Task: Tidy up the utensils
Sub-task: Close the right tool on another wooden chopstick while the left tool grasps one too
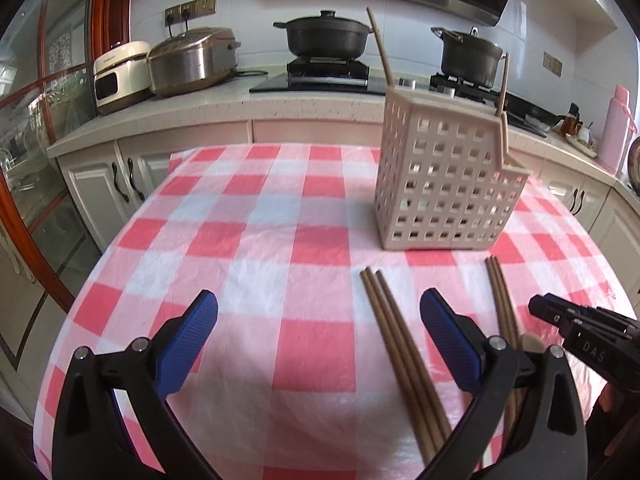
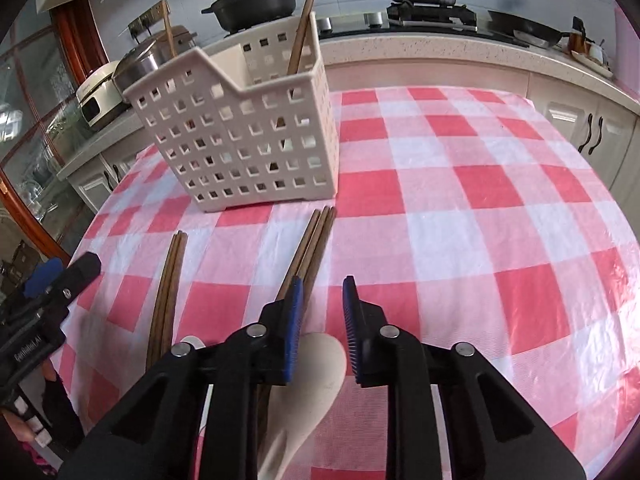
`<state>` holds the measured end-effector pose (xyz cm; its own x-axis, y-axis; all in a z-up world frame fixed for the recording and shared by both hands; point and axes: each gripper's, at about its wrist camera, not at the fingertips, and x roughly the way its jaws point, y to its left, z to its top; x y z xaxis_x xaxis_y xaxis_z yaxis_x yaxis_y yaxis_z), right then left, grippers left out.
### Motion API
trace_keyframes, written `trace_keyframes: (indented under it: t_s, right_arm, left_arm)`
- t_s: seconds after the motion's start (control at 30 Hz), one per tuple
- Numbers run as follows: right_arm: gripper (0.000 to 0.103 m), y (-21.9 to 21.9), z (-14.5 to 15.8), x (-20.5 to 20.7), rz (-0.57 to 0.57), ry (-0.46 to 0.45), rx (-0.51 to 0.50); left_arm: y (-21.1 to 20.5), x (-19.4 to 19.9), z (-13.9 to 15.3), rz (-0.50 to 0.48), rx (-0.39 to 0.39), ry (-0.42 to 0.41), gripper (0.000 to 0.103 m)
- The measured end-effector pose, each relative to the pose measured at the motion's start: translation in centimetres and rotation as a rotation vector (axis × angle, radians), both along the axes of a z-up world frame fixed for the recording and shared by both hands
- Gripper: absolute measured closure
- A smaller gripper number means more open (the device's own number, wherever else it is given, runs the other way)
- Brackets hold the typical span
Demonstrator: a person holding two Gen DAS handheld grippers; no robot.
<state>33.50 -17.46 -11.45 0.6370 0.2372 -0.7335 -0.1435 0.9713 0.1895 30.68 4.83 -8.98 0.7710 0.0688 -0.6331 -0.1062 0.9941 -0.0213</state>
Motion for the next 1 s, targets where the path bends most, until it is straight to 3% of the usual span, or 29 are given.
trace_keyframes:
  t_s: [0.43, 0.77, 0.93, 1.0]
  right_arm:
    - [0.091, 1.7, -1.1, 0.9, -0.012, 0.041, -0.042]
    - [0.092, 3.3, -1.2, 1.5, -0.034, 0.050, -0.158]
    - [0.092, 3.5, -1.3, 1.9, -0.032, 0.041, -0.162]
    - [0.093, 3.5, -1.3, 1.8, -0.031, 0.037, -0.158]
  left_arm:
    - [0.8, -0.1, -1.5, 0.009, 0.035, 0.016, 0.005]
    - [0.9, 0.3, -2.1, -0.007, 0.016, 0.053, 0.005]
    - [0.9, 0.5, -2.4, -0.006, 0.002, 0.074, 0.005]
    - [0.8, 0.7, -2.6, -0.008, -0.010, 0.088, 0.011]
